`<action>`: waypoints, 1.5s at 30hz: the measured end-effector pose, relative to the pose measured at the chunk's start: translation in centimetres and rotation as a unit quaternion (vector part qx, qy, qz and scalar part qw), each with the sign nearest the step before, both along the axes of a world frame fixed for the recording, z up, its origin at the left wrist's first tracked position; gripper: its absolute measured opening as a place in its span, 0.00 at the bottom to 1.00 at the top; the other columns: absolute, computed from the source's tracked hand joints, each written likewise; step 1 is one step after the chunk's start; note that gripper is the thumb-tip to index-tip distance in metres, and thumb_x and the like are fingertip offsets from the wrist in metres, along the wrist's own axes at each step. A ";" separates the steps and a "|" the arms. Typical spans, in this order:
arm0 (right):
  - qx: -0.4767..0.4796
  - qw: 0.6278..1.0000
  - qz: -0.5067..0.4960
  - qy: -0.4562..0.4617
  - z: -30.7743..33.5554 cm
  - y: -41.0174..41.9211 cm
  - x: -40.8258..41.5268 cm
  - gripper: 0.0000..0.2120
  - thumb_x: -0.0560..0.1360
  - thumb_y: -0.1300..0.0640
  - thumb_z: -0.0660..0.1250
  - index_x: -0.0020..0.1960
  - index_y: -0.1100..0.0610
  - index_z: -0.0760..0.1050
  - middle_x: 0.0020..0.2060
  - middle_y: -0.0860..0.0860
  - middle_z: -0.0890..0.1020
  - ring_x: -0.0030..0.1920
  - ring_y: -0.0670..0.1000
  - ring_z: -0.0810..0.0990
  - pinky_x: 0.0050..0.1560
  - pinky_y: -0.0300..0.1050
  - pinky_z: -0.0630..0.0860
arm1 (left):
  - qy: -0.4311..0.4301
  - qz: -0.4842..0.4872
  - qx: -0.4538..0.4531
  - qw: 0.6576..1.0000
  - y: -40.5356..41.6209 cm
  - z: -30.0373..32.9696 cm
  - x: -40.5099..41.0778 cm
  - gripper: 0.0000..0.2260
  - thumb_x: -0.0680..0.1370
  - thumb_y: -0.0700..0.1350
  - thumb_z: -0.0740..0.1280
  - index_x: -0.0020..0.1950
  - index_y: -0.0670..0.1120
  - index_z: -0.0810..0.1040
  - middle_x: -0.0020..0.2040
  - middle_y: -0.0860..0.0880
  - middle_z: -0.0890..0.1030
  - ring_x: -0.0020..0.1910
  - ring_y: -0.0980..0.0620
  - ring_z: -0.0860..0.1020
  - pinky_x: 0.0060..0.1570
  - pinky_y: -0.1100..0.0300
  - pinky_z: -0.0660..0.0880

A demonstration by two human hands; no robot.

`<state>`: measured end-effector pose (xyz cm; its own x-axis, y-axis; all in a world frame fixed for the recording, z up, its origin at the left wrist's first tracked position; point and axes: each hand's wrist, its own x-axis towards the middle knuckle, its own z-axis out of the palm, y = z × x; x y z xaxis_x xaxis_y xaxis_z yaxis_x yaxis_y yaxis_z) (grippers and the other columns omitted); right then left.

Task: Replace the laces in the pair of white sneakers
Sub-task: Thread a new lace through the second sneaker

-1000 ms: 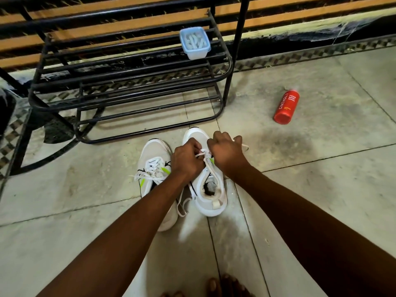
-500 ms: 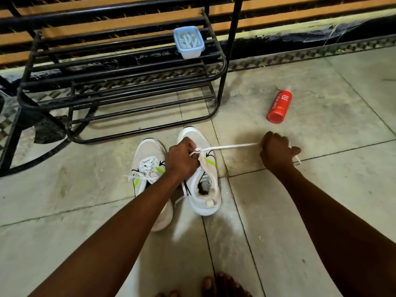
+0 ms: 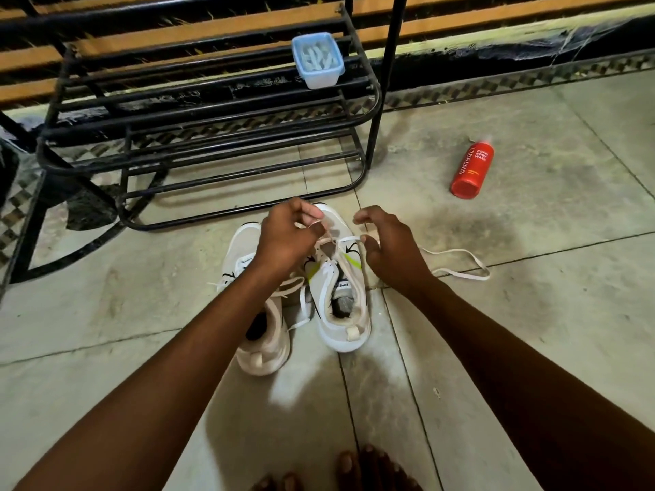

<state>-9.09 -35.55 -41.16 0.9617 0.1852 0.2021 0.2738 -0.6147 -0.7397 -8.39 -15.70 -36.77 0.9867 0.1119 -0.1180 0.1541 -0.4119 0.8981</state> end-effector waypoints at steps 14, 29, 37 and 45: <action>0.240 0.966 -0.086 0.041 6.2 2.1 3.5 0.05 0.74 0.62 0.75 0.45 0.63 0.81 0.32 0.54 0.80 0.30 0.49 0.78 0.37 0.42 0.76 | -0.140 -0.008 0.056 0.989 6.7 8.5 -1.8 0.02 0.78 0.43 0.76 0.45 0.46 0.87 0.41 0.48 0.86 0.41 0.55 0.84 0.44 0.64 0.80; 0.281 0.897 -0.275 0.204 1.9 -1.8 3.9 0.08 0.72 0.57 0.74 0.37 0.53 0.78 0.30 0.50 0.78 0.28 0.49 0.71 0.31 0.43 0.70 | -0.019 0.124 0.262 0.957 19.2 -0.6 -4.6 0.05 0.79 0.43 0.73 0.44 0.46 0.84 0.39 0.49 0.84 0.41 0.46 0.82 0.46 0.59 0.70; 0.050 0.981 -0.184 0.027 1.7 0.3 2.6 0.24 0.62 0.66 0.73 0.57 0.55 0.78 0.45 0.50 0.79 0.47 0.50 0.77 0.52 0.50 0.73 | -0.119 -0.026 0.062 0.991 9.4 3.3 -1.3 0.07 0.79 0.34 0.70 0.48 0.43 0.87 0.41 0.50 0.86 0.39 0.57 0.82 0.40 0.65 0.75; 0.072 0.987 0.134 0.042 5.4 3.9 2.3 0.21 0.64 0.55 0.77 0.55 0.42 0.81 0.73 0.43 0.69 0.75 0.47 0.65 0.74 0.57 0.56 | -0.234 -0.125 0.150 0.953 3.2 6.6 -0.3 0.07 0.79 0.36 0.70 0.46 0.47 0.83 0.41 0.53 0.82 0.44 0.57 0.79 0.44 0.65 0.74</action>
<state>-6.77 -31.65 -35.81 0.8966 0.4101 0.1673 0.3468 -0.4151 -0.8411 -8.71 -12.45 -30.16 0.9240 -0.1731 0.3408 -0.3696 -0.6321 0.6811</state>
